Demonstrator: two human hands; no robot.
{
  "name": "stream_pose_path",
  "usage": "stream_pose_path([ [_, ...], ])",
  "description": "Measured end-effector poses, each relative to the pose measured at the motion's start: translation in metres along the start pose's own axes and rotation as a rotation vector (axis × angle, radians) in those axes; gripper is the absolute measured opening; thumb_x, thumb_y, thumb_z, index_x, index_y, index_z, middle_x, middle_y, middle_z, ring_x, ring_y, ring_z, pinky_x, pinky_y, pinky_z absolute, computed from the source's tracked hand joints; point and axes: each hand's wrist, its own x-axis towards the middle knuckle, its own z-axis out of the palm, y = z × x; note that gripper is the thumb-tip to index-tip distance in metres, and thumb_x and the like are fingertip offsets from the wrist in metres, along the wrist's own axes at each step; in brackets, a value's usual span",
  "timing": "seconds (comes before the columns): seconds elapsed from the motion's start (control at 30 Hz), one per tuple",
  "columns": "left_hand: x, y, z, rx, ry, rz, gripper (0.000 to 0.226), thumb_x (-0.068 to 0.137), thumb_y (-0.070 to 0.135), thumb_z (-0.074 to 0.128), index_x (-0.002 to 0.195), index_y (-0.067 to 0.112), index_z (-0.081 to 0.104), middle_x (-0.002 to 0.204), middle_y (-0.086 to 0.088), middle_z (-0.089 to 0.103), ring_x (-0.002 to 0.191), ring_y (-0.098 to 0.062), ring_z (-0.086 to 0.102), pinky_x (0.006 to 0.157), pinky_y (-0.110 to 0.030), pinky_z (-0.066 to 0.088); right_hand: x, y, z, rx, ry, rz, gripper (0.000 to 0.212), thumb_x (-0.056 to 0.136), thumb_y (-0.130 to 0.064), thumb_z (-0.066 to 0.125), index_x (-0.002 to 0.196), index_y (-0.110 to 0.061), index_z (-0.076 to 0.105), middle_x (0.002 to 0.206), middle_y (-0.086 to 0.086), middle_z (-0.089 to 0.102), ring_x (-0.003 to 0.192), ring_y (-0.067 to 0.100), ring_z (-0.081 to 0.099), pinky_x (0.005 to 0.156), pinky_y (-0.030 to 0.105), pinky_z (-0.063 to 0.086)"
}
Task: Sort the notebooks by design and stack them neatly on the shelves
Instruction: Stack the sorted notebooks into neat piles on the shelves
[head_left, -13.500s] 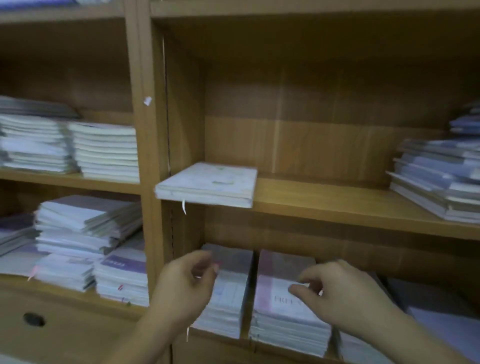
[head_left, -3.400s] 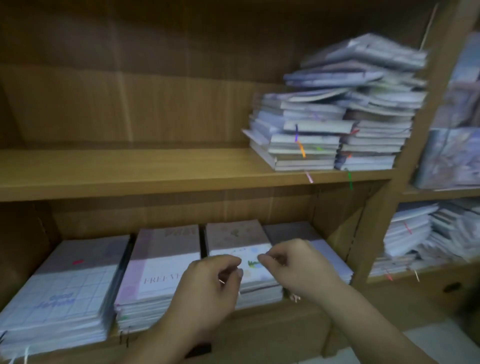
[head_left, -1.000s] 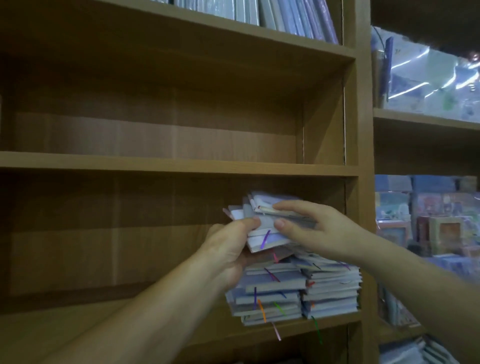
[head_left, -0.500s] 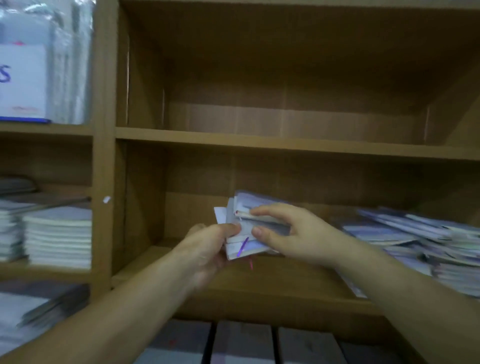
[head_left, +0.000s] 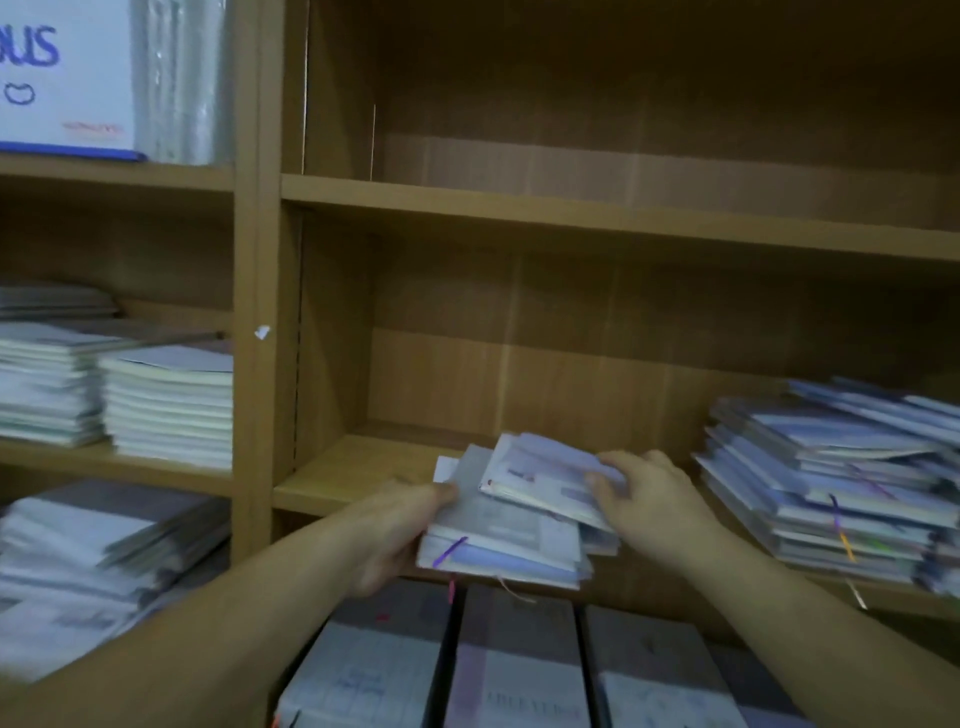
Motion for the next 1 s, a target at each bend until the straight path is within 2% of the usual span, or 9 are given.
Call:
stream_pose_path([
  [0.03, 0.003, -0.002, -0.002, 0.016, -0.004, -0.009, 0.024, 0.102, 0.018, 0.059, 0.115, -0.001, 0.065, 0.097, -0.014, 0.078, 0.090, -0.029, 0.077, 0.079, -0.040, 0.063, 0.000, 0.004, -0.002, -0.026, -0.057, 0.078, 0.049, 0.099, -0.055, 0.048, 0.140, -0.029, 0.057, 0.135, 0.007, 0.056, 0.126, 0.029, 0.053, 0.103, 0.033, 0.042],
  [0.17, 0.007, -0.007, -0.011, 0.123, -0.023, -0.009, 0.030, 0.096, 0.026, 0.070, 0.111, 0.000, 0.071, 0.099, -0.016, 0.078, 0.094, -0.032, 0.076, 0.085, -0.045, 0.062, -0.002, 0.003, -0.001, 0.365, -0.161, 0.189, 0.055, 0.096, -0.050, 0.061, 0.141, -0.018, 0.058, 0.146, 0.004, 0.053, 0.129, 0.022, 0.053, 0.101, 0.028, 0.042],
  [0.3, 0.008, -0.008, -0.010, 0.126, -0.022, 0.017, 0.038, 0.092, 0.033, 0.074, 0.105, -0.002, 0.073, 0.097, -0.018, 0.078, 0.089, -0.031, 0.076, 0.080, -0.043, 0.063, -0.002, -0.014, 0.008, 0.561, -0.170, 0.168, 0.053, 0.087, -0.043, 0.076, 0.133, -0.019, 0.062, 0.133, 0.001, 0.056, 0.106, 0.014, 0.065, 0.093, 0.033, 0.057],
  [0.5, 0.010, 0.003, -0.010, 0.245, 0.100, 0.031, 0.063, 0.104, 0.057, 0.042, 0.101, 0.001, 0.070, 0.089, -0.020, 0.076, 0.076, -0.032, 0.074, 0.065, -0.041, 0.064, 0.003, -0.022, 0.004, 0.551, -0.246, 0.153, 0.050, 0.088, -0.039, 0.076, 0.133, -0.024, 0.060, 0.127, 0.004, 0.057, 0.087, 0.007, 0.069, 0.061, 0.014, 0.053],
  [0.57, 0.013, 0.007, -0.008, 0.287, 0.090, 0.047, 0.055, 0.100, 0.056, 0.053, 0.103, 0.004, 0.068, 0.092, -0.018, 0.077, 0.078, -0.032, 0.075, 0.064, -0.042, 0.063, 0.001, -0.020, 0.006, 0.598, -0.242, 0.167, 0.054, 0.088, -0.038, 0.076, 0.136, -0.022, 0.058, 0.127, 0.004, 0.055, 0.090, 0.010, 0.069, 0.062, 0.017, 0.055],
  [0.63, 0.020, 0.006, -0.001, 0.362, 0.110, 0.098, 0.047, 0.092, 0.049, 0.069, 0.105, 0.004, 0.069, 0.088, -0.011, 0.078, 0.079, -0.028, 0.076, 0.073, -0.046, 0.065, 0.001, -0.019, 0.006, 0.603, -0.237, 0.188, 0.054, 0.090, -0.037, 0.075, 0.137, -0.023, 0.055, 0.124, 0.003, 0.054, 0.092, 0.010, 0.068, 0.065, 0.019, 0.056],
  [0.8, 0.033, 0.011, 0.029, 0.358, 0.100, 0.125, 0.029, 0.093, 0.033, 0.071, 0.097, 0.004, 0.072, 0.079, -0.008, 0.077, 0.069, -0.023, 0.075, 0.067, -0.040, 0.064, 0.010, -0.001, -0.006, 0.561, -0.231, 0.237, 0.051, 0.093, -0.031, 0.070, 0.140, -0.024, 0.052, 0.126, 0.006, 0.054, 0.090, 0.009, 0.064, 0.053, 0.013, 0.050],
  [0.87, 0.039, 0.012, 0.047, 0.297, 0.028, 0.106, 0.031, 0.097, 0.035, 0.067, 0.101, 0.004, 0.071, 0.082, -0.011, 0.078, 0.070, -0.024, 0.076, 0.065, -0.042, 0.065, 0.012, 0.013, -0.013, 0.540, -0.222, 0.251, 0.054, 0.094, -0.031, 0.069, 0.144, -0.022, 0.050, 0.130, 0.006, 0.052, 0.095, 0.012, 0.063, 0.058, 0.014, 0.050],
  [1.0, 0.059, 0.009, 0.078, 0.283, -0.094, 0.066, 0.053, 0.102, 0.054, 0.048, 0.109, 0.006, 0.069, 0.080, -0.011, 0.075, 0.061, -0.024, 0.071, 0.056, -0.033, 0.059, 0.016, 0.043, -0.018, 0.433, -0.128, 0.258, 0.058, 0.092, -0.043, 0.069, 0.144, -0.023, 0.051, 0.142, 0.003, 0.050, 0.118, 0.020, 0.056, 0.092, 0.027, 0.046],
])
